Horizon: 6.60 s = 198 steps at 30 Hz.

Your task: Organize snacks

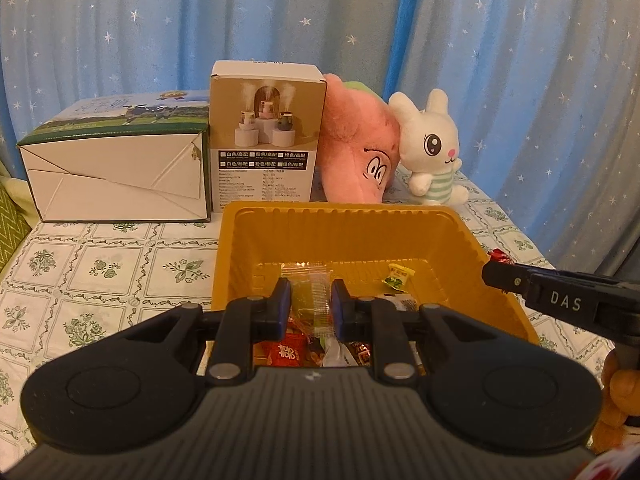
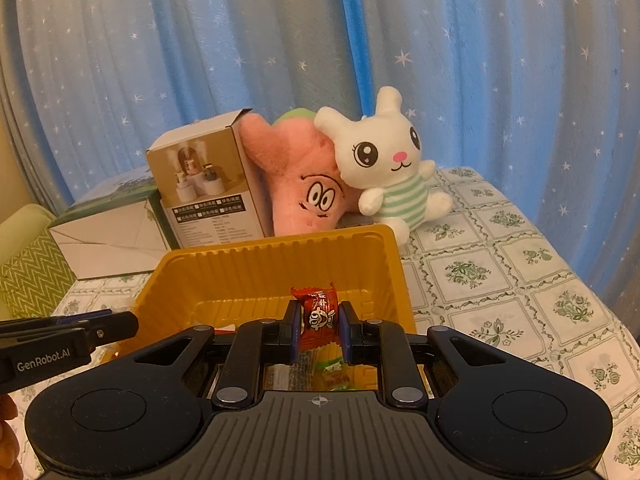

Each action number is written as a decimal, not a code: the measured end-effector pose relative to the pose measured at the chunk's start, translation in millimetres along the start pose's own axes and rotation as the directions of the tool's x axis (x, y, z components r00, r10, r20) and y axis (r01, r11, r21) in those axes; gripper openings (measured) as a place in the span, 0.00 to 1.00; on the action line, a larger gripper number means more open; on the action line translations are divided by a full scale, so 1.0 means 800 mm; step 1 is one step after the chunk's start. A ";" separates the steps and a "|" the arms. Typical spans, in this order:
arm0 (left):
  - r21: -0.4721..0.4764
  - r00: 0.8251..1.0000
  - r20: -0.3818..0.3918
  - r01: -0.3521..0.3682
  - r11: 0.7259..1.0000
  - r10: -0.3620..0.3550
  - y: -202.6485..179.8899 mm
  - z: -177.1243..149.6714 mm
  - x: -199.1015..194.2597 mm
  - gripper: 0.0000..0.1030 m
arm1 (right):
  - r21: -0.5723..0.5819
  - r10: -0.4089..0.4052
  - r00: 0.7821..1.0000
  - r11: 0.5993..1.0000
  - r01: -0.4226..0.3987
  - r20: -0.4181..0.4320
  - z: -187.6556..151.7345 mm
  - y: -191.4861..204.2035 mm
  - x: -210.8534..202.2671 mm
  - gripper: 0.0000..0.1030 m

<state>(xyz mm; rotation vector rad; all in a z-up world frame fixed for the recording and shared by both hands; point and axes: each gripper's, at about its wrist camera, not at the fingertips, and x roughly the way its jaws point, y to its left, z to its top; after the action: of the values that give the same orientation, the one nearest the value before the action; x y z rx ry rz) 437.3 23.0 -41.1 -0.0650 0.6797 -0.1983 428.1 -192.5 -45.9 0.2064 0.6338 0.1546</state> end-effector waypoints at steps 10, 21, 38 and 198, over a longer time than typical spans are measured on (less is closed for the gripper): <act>0.038 1.000 -0.003 -0.013 0.999 0.013 -0.006 -0.001 0.013 0.49 | 0.013 0.002 1.000 1.000 -0.002 -0.002 -0.001 -0.005 0.001 0.19; 0.050 0.999 -0.016 -0.039 0.998 0.040 -0.002 -0.006 0.014 0.54 | 0.016 0.004 1.000 1.000 -0.004 -0.003 0.000 -0.004 0.000 0.19; 0.060 0.999 -0.028 -0.035 0.998 0.036 0.000 -0.008 0.013 0.54 | 0.006 0.030 0.999 1.000 -0.030 -0.013 -0.002 0.004 0.003 0.19; -0.016 0.987 0.104 -0.122 0.992 0.123 -0.145 -0.255 -0.505 0.58 | -0.150 -0.010 0.999 0.989 0.016 0.035 -0.234 0.064 -0.534 0.55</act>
<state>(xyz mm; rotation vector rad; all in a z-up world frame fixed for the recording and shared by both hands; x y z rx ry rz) -16.8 -7.4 64.7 -0.0422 0.5775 -0.0727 -28.1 -204.0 62.7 0.0598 0.5866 0.1850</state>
